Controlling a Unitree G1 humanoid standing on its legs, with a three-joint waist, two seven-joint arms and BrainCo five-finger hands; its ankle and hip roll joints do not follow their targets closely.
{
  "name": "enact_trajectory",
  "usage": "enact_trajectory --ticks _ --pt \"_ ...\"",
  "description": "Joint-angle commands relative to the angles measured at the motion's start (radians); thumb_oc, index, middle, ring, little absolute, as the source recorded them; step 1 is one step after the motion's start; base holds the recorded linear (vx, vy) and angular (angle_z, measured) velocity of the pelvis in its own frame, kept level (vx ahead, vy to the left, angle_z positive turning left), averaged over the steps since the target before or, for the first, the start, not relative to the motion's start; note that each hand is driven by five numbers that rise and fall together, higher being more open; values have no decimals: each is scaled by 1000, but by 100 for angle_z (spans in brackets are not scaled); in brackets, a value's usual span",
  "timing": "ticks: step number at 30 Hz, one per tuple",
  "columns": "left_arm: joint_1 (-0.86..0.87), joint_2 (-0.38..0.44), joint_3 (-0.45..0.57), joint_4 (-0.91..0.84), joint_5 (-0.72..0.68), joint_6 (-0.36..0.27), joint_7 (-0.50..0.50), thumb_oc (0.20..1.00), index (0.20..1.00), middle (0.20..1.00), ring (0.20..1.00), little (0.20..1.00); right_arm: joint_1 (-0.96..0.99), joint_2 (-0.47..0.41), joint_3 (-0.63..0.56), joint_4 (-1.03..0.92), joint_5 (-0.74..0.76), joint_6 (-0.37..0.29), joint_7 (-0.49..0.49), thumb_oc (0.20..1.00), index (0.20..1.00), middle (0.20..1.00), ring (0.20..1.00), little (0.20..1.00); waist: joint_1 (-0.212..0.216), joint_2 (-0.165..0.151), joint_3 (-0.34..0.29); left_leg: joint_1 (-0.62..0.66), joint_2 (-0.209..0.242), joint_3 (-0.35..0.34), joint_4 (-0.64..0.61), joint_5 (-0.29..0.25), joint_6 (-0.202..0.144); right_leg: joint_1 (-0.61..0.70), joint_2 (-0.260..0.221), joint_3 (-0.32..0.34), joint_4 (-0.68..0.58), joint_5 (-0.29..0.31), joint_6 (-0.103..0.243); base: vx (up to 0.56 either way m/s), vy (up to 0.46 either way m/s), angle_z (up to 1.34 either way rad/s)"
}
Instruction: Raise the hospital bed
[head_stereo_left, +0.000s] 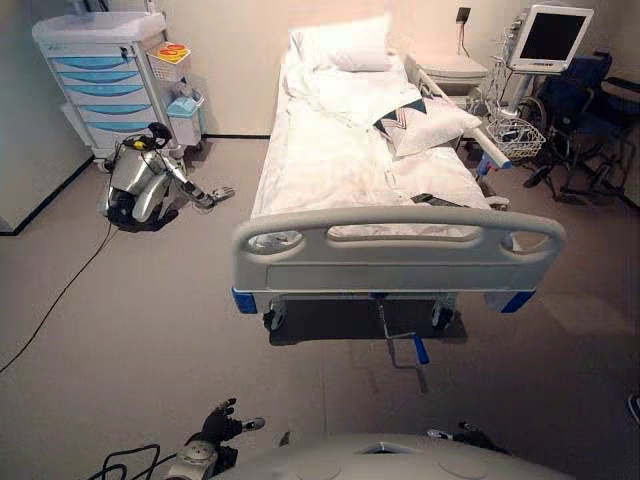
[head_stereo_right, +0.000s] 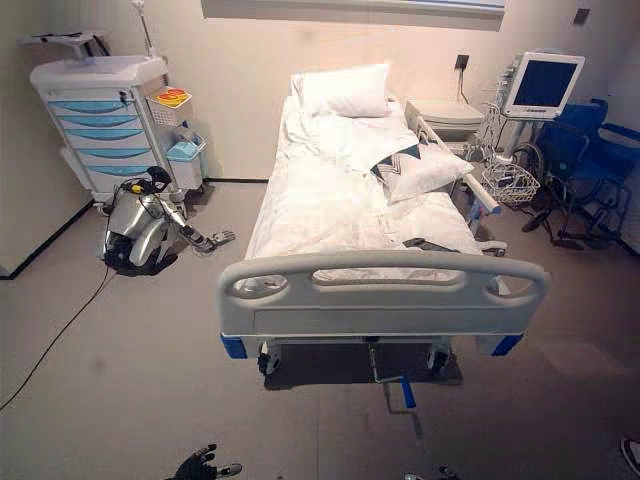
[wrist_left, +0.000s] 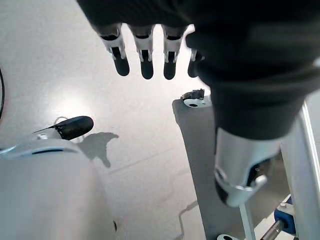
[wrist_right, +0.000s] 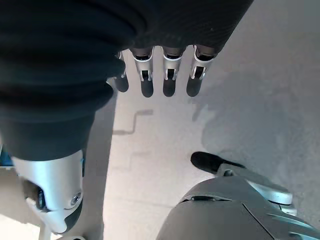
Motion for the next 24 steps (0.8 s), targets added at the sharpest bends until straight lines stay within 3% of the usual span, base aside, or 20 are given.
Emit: enact_trajectory --ticks 1,5,11,16,18,19,24 --pt "-73 -9 0 31 30 -29 -13 1000 1000 1000 1000 1000 -107 10 11 31 -22 -9 1 1000 1000 1000 1000 1000 -21 -19 68 64 -27 -1 7 -44 25 57 -30 -19 13 -23 88 -33 113 8" --pt "-73 -6 4 31 24 -29 -13 1000 1000 1000 1000 1000 -109 10 11 23 -18 -9 5 1000 1000 1000 1000 1000 -21 -19 76 59 -26 -2 7 -41 25 49 -30 -17 15 -23 88 0 0 0" --pt "-94 5 28 -28 -67 -51 12 1000 1000 1000 1000 1000 -146 -7 24 -48 19 -27 -8 1000 1000 1000 1000 1000 -24 -10 144 -23 -27 -14 16 -14 25 -38 -29 -3 36 -8 83 -87 -2 -4" --pt "-124 53 6 -326 -193 -117 39 1000 1000 1000 1000 1000 -194 -49 45 -246 74 -75 -39 1000 1000 1000 1000 1000 -27 1 250 -153 -27 -28 57 14 22 -170 -33 10 81 12 78 -165 -6 -1" --pt "-131 68 -5 -376 -189 -122 45 1000 1000 1000 1000 1000 -202 -55 55 -278 76 -79 -41 1000 1000 1000 1000 1000 -27 2 264 -179 -26 -30 72 15 20 -193 -34 11 88 15 76 -129 -5 0" --pt "-155 92 -22 -478 -198 -138 55 1000 1000 1000 1000 1000 -226 -73 69 -350 80 -88 -45 1000 1000 1000 1000 1000 -28 4 305 -223 -28 -33 86 23 19 -236 -35 16 99 20 75 -143 9 0" --pt "-245 143 -50 -692 -179 -172 108 1000 1000 1000 1000 1000 -284 -104 96 -537 105 -119 -68 1000 1000 1000 1000 1000 -38 3 391 -342 -21 -33 105 48 16 -368 -32 26 143 31 74 -160 -1 -5"
